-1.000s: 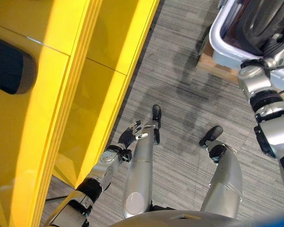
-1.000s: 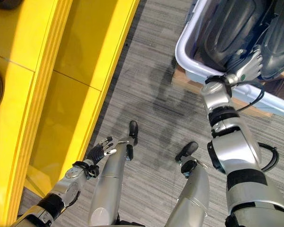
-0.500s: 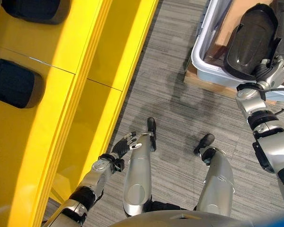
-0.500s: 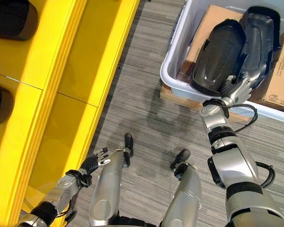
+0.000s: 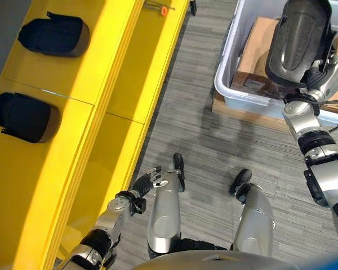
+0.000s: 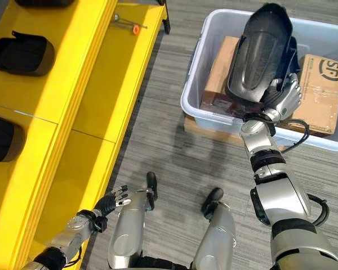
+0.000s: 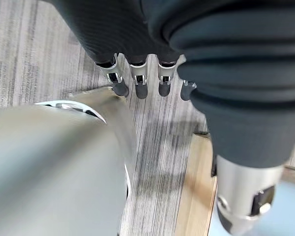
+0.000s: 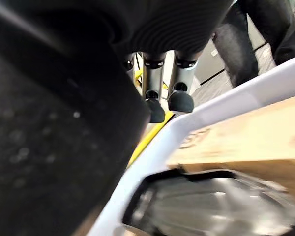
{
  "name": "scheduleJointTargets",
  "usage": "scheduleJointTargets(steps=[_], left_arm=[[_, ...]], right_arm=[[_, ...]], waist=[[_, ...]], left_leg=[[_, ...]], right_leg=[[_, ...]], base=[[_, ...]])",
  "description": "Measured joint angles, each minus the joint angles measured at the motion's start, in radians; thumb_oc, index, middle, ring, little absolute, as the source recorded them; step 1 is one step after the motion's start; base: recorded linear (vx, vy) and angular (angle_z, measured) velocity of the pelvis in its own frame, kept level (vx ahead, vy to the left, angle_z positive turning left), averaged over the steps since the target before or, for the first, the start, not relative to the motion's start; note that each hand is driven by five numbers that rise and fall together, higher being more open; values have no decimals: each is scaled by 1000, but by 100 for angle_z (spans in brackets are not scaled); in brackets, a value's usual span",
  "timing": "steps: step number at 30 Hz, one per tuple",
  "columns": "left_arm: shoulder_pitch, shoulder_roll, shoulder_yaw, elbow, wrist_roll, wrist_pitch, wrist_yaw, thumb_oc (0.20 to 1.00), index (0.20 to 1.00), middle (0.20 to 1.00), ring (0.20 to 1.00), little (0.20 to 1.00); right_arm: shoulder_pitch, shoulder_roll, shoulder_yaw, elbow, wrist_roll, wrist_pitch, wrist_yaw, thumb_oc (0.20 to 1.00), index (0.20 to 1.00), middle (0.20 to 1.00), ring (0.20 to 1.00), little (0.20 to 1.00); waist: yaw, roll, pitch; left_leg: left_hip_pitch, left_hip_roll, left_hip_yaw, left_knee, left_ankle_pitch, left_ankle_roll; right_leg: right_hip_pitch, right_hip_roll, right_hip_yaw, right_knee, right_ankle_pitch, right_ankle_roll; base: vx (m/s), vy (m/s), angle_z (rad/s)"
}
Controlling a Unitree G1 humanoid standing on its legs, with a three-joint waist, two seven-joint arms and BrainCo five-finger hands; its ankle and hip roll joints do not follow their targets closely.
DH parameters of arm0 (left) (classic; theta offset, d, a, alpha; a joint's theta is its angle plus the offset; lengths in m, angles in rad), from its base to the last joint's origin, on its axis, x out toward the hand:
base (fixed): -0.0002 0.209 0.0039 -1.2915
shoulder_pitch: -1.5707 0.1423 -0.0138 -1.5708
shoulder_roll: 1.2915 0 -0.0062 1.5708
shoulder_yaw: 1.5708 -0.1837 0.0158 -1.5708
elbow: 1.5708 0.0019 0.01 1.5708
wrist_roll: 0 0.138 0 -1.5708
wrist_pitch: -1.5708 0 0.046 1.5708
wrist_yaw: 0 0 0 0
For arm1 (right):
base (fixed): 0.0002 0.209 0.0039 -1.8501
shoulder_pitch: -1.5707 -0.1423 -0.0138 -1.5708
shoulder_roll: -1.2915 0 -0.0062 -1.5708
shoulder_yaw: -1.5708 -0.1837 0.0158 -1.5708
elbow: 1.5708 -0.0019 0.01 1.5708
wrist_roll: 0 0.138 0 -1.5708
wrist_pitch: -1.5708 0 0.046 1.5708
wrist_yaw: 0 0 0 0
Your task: Move parts from the plastic box to the shelf.
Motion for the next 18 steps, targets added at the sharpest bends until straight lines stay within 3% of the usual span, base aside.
scheduleJointTargets(steps=[7, 10, 12, 14, 18], left_arm=[[39, -8, 10, 23, 3, 1, -1, 1000, 1000, 1000, 1000, 1000], [55, -55, 54, 86, 40, 8, -4, 1000, 1000, 1000, 1000, 1000], [60, -92, 58, 108, 40, 8, 0, 1000, 1000, 1000, 1000, 1000], [94, -120, 79, 110, 41, 6, 2, 1000, 1000, 1000, 1000, 1000], [103, -115, 92, 104, 83, -2, 39, 1000, 1000, 1000, 1000, 1000]], right_arm=[[182, 4, -10, -202, -4, -50, 136, 200, 200, 200, 200, 200], [331, 18, 1, -318, -3, -60, 254, 200, 200, 200, 200, 200], [447, 32, 15, -428, 1, -61, 309, 200, 200, 200, 200, 200], [594, 86, 58, -572, 1, -71, 375, 200, 200, 200, 200, 200], [690, 104, 46, -657, 46, -91, 484, 200, 200, 200, 200, 200]], waist=[[-31, -6, -9], [-52, -18, -79], [-68, -35, -110], [-100, -79, -185], [-100, -117, -213]], left_leg=[[187, -3, 37, -150, 33, 0], [236, -7, 56, -220, 56, -6], [285, -16, 65, -243, 54, -4], [318, -26, 77, -268, 46, -4], [347, -32, 96, -262, 30, -3]], right_leg=[[178, 47, -6, -163, 53, 18], [238, 73, -14, -269, 105, 31], [293, 77, -16, -314, 118, 39], [327, 78, -18, -355, 125, 50], [363, 76, -6, -387, 144, 56]], base=[[33, 63, -9], [30, 144, -11], [40, 197, -7], [17, 172, -6], [13, 221, -8]])
